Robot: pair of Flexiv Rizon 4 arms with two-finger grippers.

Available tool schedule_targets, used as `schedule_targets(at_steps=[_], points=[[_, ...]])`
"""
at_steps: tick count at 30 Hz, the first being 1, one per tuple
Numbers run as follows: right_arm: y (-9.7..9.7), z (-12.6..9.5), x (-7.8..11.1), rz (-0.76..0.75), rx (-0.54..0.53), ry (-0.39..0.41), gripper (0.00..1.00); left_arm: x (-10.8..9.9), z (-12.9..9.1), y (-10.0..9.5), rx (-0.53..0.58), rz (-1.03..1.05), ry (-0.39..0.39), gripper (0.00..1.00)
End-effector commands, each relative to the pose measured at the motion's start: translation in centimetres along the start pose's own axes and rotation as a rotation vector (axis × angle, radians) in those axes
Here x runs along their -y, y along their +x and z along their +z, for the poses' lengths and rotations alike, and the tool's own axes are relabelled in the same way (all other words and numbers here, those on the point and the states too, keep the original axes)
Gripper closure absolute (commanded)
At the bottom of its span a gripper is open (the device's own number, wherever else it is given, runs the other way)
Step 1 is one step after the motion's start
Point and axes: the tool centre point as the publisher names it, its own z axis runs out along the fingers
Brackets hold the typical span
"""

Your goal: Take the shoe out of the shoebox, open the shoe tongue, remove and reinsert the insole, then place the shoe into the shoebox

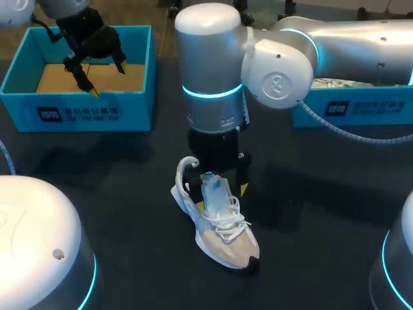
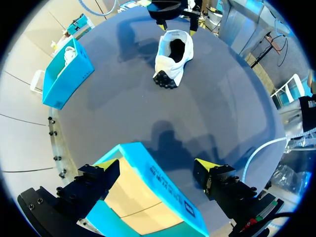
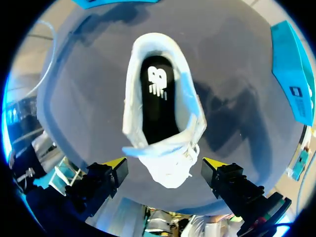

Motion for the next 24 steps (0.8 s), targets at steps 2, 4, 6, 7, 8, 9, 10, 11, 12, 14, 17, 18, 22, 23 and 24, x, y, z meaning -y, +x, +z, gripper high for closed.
schedule_targets(at_steps=[2,4,6,7,8,9,10,11,12,14,17,18,22,23,24], points=[[-0.3,0.2,1.2,-0.062,-0.028,-0.040,0.00,0.0,0.0,0.0,-0.002,0.001,-0.001,0.00],[-0.3,0.3,1.7,-0.090,-0.033,-0.055,0.00,0.0,0.0,0.0,-0.002,0.001,-0.001,0.00],[-0.3,0.3,1.9,-0.129,-0.038,-0.050,0.17,0.0,0.0,0.0,-0.002,0.001,-0.001,0.00],[-0.2,0.3,1.9,-0.140,-0.038,-0.043,0.23,0.0,0.0,0.0,-0.002,0.001,-0.001,0.00],[-0.1,0.4,1.9,-0.148,-0.040,-0.030,0.28,0.0,0.0,0.0,-0.002,0.001,-0.001,0.00],[0.0,0.4,1.9,-0.156,-0.039,-0.023,0.45,0.0,0.0,0.0,-0.002,0.001,-0.001,0.00],[0.1,0.4,1.9,-0.166,-0.039,-0.019,0.51,0.0,0.0,0.0,-0.002,0.001,-0.001,0.00],[0.2,0.5,1.9,-0.175,-0.039,-0.015,0.52,0.0,0.0,0.0,-0.002,0.001,-0.001,0.00],[0.2,0.5,2.0,-0.177,-0.038,-0.014,0.52,0.0,0.0,0.0,-0.002,0.001,-0.001,0.00],[0.2,0.5,2.1,-0.194,-0.027,-0.023,0.52,0.0,0.0,0.0,-0.002,0.001,-0.001,0.00],[0.1,0.2,1.9,-0.212,0.013,-0.025,0.54,0.0,0.0,0.0,-0.002,0.001,-0.001,0.00],[0.1,0.2,1.6,-0.225,0.029,-0.025,0.54,0.0,0.0,0.0,-0.002,0.001,-0.001,0.00],[-0.6,0.2,0.5,-0.291,0.062,-0.039,0.54,0.0,0.0,0.0,-0.002,0.001,-0.001,0.00],[-0.7,0.2,0.2,-0.293,0.059,-0.038,0.54,0.0,0.0,0.0,-0.002,0.001,-0.001,0.00],[-0.8,0.2,-0.1,-0.307,0.062,-0.041,0.54,0.0,0.0,0.0,-0.002,0.001,-0.001,0.00]])
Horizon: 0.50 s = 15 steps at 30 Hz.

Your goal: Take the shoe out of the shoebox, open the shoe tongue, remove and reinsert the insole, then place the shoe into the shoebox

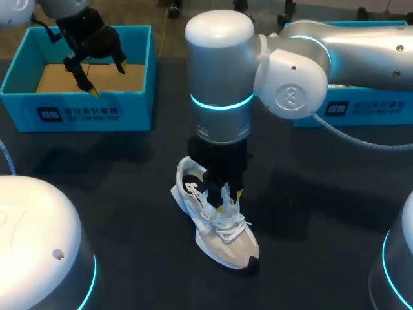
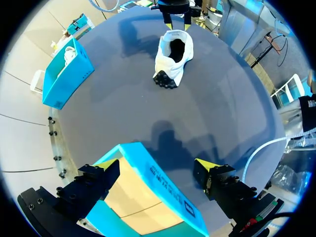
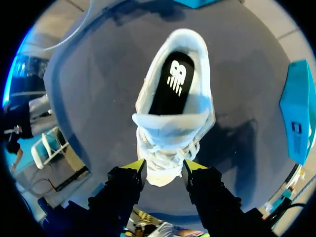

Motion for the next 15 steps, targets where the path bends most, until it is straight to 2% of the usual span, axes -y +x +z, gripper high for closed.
schedule_targets(at_steps=[1,10,15], points=[[-0.1,0.0,-1.4,-0.024,0.011,0.008,0.54,0.0,0.0,0.0,-0.002,0.001,-0.001,0.00],[-1.7,0.9,-3.6,-0.051,0.007,-0.021,0.54,0.0,0.0,0.0,-0.002,0.001,-0.001,0.00],[-2.2,1.8,-6.0,0.009,-0.003,0.000,0.54,0.0,0.0,0.0,-0.002,0.001,-0.001,0.00]])
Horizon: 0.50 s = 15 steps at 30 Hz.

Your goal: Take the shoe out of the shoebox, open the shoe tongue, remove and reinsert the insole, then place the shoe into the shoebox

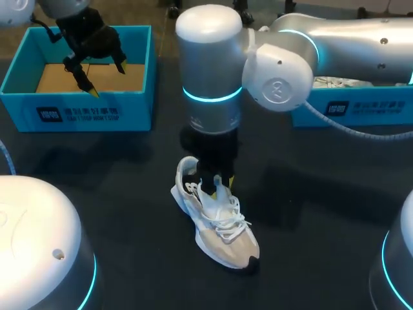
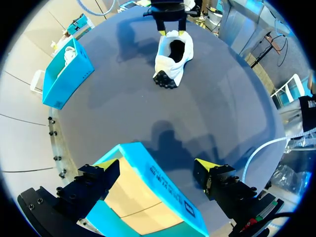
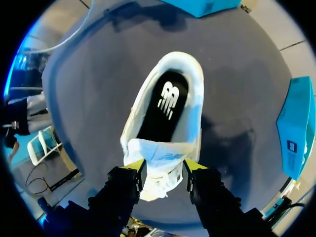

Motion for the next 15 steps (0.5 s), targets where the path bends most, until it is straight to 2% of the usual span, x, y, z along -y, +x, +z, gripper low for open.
schedule_targets(at_steps=[1,6,12,15], points=[[-0.3,1.3,-2.2,0.020,-0.010,0.030,0.54,0.0,0.0,0.0,-0.002,0.001,-0.001,0.00],[-0.3,1.8,-3.3,0.048,-0.029,0.056,0.54,0.0,0.0,0.0,-0.002,0.001,-0.001,0.00],[1.1,0.4,-2.2,0.098,0.021,0.085,0.55,0.0,0.0,0.0,-0.002,0.001,-0.001,0.00],[1.3,0.8,-2.0,0.110,0.031,0.088,0.54,0.0,0.0,0.0,-0.002,0.001,-0.001,0.00]])
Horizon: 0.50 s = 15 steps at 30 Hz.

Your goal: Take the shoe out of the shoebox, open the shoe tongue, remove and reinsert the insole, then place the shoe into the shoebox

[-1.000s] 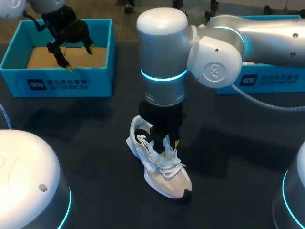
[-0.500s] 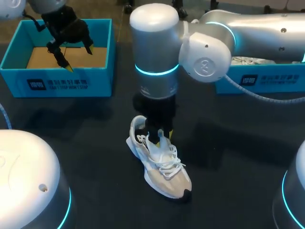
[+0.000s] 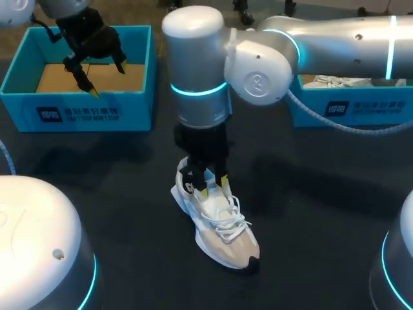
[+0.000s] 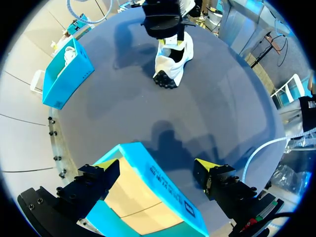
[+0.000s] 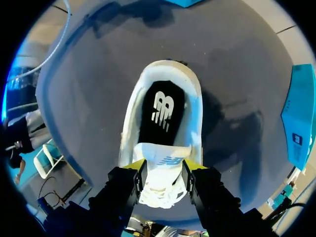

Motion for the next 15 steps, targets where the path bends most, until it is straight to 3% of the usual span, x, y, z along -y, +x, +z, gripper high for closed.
schedule_targets(at_steps=[1,9,15], points=[[0.7,0.6,-0.1,0.005,0.031,-0.009,0.54,0.0,0.0,0.0,-0.002,0.001,-0.001,0.00],[-1.0,3.2,-0.7,-0.006,-0.030,-0.059,0.54,0.0,0.0,0.0,-0.002,0.001,-0.001,0.00],[-0.7,0.6,-0.2,-0.007,0.025,-0.032,0.54,0.0,0.0,0.0,-0.002,0.001,-0.001,0.00]])
